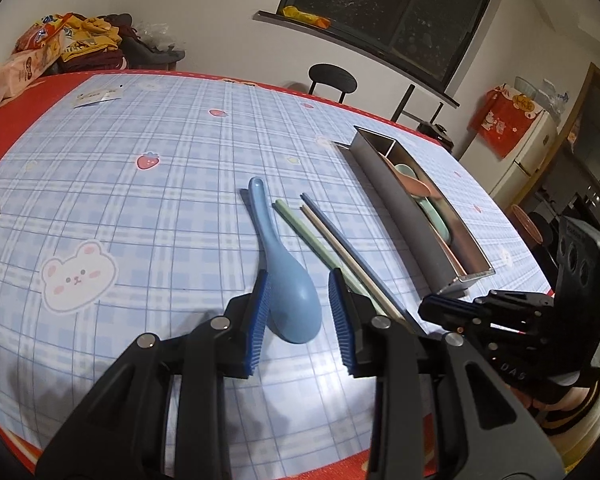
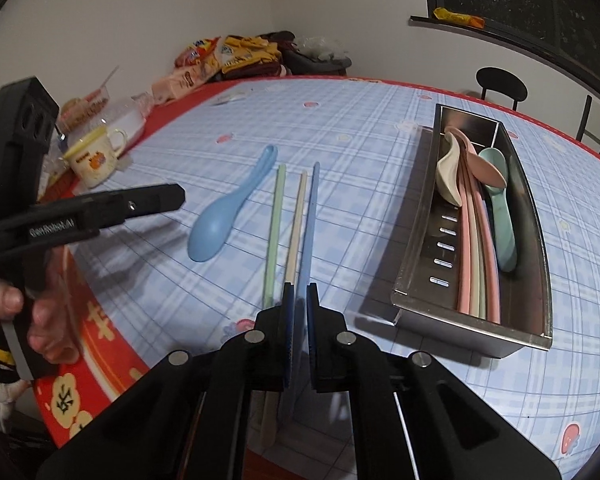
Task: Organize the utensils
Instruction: 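Grasp a blue chopstick with the right tool while the left tool grasps the blue spoon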
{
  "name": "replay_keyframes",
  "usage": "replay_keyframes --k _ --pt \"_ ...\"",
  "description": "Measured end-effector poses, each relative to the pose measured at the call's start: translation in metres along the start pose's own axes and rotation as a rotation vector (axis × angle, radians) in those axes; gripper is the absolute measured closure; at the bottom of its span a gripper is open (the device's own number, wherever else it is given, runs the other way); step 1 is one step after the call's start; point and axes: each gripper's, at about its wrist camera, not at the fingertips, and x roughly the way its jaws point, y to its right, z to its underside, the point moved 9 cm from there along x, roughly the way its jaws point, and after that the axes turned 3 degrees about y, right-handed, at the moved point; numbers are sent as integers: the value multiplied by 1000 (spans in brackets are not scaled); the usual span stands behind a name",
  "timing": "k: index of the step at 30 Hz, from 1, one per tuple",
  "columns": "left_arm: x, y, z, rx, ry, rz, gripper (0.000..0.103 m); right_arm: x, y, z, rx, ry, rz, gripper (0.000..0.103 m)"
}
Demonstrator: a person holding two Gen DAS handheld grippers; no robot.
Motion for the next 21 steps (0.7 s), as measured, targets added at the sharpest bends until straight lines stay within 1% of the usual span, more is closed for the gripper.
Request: replay_keyframes --k 4,7,11,15,21 --pt "6 -6 5 -24 -7 9 71 8 -2 4 -23 -27 25 96" --pt "12 -8 10 -48 -24 26 71 10 -1 3 -29 -33 29 96" --pt "12 -8 10 -52 -20 42 71 13 -2 1 -43 -44 29 96" --pt "12 -7 11 -56 -16 52 71 19 -4 1 -56 -65 39 94" --pt "14 -10 13 -72 -27 59 71 21 -6 1 -71 -62 46 93"
